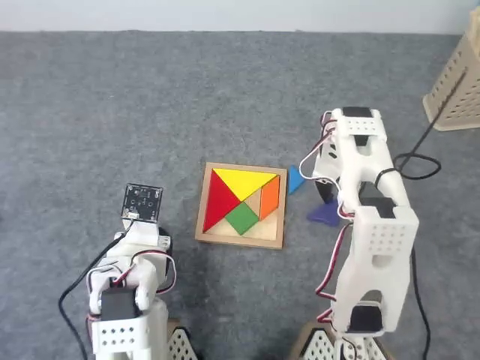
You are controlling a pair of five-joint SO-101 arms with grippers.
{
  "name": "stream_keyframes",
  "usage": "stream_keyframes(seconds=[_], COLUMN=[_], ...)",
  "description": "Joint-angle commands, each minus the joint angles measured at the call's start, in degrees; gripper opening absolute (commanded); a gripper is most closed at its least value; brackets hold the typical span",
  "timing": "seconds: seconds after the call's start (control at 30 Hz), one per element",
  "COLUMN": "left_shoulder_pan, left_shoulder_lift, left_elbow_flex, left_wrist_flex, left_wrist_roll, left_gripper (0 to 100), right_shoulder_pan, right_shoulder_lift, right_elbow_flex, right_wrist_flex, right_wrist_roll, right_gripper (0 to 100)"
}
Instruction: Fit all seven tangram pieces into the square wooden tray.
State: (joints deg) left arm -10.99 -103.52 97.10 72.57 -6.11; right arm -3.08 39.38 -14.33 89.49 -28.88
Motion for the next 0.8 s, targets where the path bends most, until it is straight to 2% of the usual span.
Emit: stream_keyframes(seconds=[0.0, 0.23, 0.43, 0.53, 0.67, 0.77], left_shoulder_pan=[0.1, 0.1, 0.1, 0.1, 0.1, 0.1], left_shoulder_lift=[-1.2, -1.2, -1.2, -1.2, -1.2, -1.2], left_elbow_flex=[-0.6, -0.6, -0.6, -0.6, -0.6, -0.6], left_wrist_flex=[0.0, 0.0, 0.0, 0.0, 0.0, 0.0], left_wrist_roll=[0.4, 0.4, 0.4, 0.4, 0.4, 0.4], left_gripper=[7, 7, 7, 7, 7, 7], right_shoulder_pan=[1.4, 1.0, 0.9, 0.9, 0.4, -1.3], right_shoulder_lift=[1.6, -0.7, -10.2, -15.6, -22.7, -26.6], right_elbow_flex=[-4.4, -10.0, -9.4, -2.3, 14.2, 25.7], right_wrist_flex=[0.3, -0.7, 2.7, 1.4, -8.0, -13.9], right_wrist_roll=[9.1, 22.1, 23.4, 23.1, 22.7, 18.1], right_gripper=[0.8, 0.6, 0.6, 0.6, 0.6, 0.8])
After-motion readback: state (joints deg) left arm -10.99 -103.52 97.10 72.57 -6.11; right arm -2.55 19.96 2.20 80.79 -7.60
